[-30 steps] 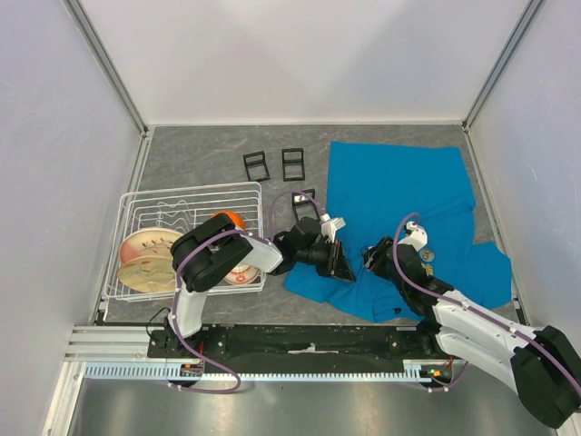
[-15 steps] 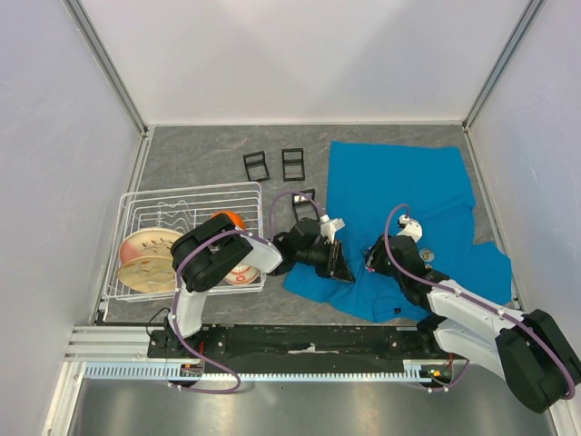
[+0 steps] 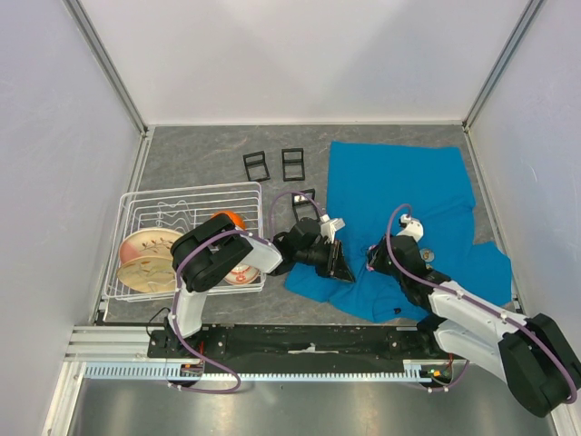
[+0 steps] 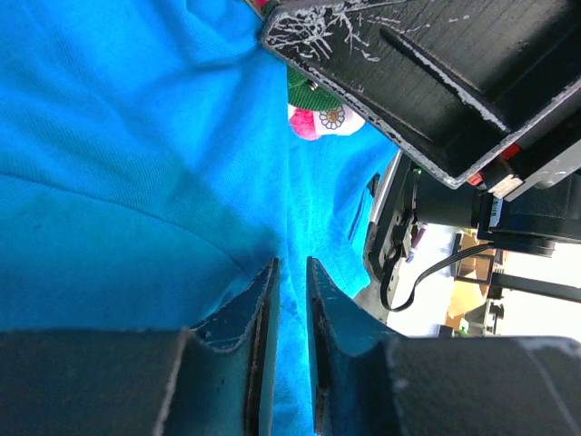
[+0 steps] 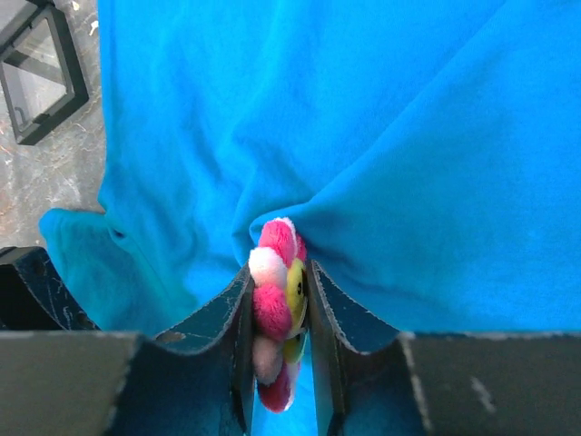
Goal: Remove the brooch from the garment
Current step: Pick up the brooch from the clothes.
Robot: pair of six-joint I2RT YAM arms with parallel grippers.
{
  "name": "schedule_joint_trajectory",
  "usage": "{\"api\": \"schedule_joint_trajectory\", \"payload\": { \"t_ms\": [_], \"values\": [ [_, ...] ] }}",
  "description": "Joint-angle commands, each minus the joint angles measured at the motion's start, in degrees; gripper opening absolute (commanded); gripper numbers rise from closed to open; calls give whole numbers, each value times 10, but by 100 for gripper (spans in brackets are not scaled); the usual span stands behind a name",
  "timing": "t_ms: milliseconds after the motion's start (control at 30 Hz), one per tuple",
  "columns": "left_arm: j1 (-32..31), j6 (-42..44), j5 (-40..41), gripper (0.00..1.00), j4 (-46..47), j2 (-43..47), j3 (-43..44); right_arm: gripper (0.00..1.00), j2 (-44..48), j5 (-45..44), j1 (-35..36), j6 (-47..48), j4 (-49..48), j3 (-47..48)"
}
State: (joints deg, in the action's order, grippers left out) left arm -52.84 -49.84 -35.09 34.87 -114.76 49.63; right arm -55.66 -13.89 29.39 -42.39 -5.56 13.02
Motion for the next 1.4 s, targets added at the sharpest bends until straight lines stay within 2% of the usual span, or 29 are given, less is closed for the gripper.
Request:
{"api": "schedule_joint_trajectory", "payload": {
  "t_ms": [0,200,233,500,533,567,633,733,900,1000,1100,1133,1267,1367],
  "values": [
    [-1,-7,-10,24,26,15,1,29,15,-12,-1,-9,-23,-3],
    [-2,-5,-9,25,23,20,4,8,30,-7,-2,-31,-39,-23],
    [-1,-4,-9,25,23,20,4,0,29,-7,-2,-33,-39,-22],
    [-2,-3,-9,24,21,26,6,0,17,6,-3,-35,-47,-26],
    [-2,-3,-9,24,20,27,6,3,18,10,-2,-34,-45,-23],
    [-2,-1,-9,25,16,28,10,14,21,10,-3,-36,-39,-21],
    [-2,1,-10,25,13,28,12,41,36,7,-5,-38,-32,-14],
    [-2,2,-11,25,12,28,13,51,40,11,-15,-34,-1,10],
    [-1,4,-12,25,11,25,12,52,37,33,-36,-26,20,26],
    [-2,4,-12,25,9,25,13,49,41,48,-50,-23,28,28],
    [-2,5,-14,25,5,26,19,41,45,53,-58,-20,37,25],
    [-1,6,-15,25,-1,27,21,35,46,54,-61,-21,38,21],
    [0,4,-28,25,-26,25,53,26,41,59,-63,-20,26,11],
    [2,-19,-38,32,-18,31,66,18,38,71,-62,-10,-9,-4]
  ]
}}
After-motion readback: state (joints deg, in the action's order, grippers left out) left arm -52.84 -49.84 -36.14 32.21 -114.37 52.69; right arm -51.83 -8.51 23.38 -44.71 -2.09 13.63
